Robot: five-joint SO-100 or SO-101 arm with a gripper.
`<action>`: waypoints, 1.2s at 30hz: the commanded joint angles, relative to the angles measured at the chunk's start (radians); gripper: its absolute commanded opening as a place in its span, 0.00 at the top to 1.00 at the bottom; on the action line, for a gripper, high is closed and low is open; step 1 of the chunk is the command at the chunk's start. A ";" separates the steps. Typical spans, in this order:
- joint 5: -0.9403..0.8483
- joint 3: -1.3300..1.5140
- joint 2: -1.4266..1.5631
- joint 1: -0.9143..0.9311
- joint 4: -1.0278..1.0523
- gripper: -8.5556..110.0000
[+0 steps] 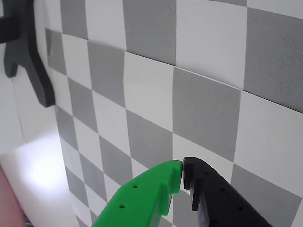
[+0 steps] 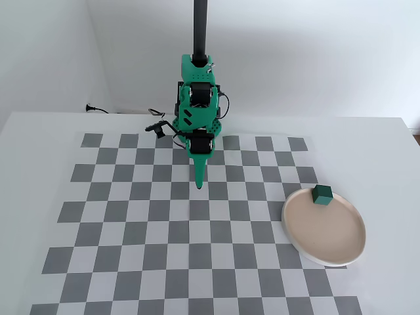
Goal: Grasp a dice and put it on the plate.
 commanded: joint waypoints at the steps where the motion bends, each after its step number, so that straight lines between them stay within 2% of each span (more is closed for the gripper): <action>1: -0.018 -0.015 0.011 0.011 -0.011 0.97; 4: -0.087 -0.020 0.009 0.035 0.040 0.97; 6: -0.204 -0.015 0.009 0.069 0.032 0.96; 8: -0.407 -0.017 0.009 0.066 0.104 0.78; 10: -0.522 -0.028 0.006 0.061 0.187 0.80; 12: -0.549 -0.017 0.006 0.110 0.153 0.96; 13: -0.551 -0.015 0.009 0.132 0.120 0.97; 15: -0.499 -0.015 0.009 0.129 0.044 0.97; 18: -0.202 -0.023 0.009 0.132 -0.012 0.97; 20: -0.081 -0.025 0.008 0.081 0.028 0.97; 28: 0.028 -0.021 0.009 0.064 0.044 0.97; 31: 0.126 -0.017 0.009 0.064 0.026 0.97; 34: 0.126 -0.015 0.009 0.060 0.020 0.97; 36: 0.063 -0.015 0.011 0.055 0.014 0.97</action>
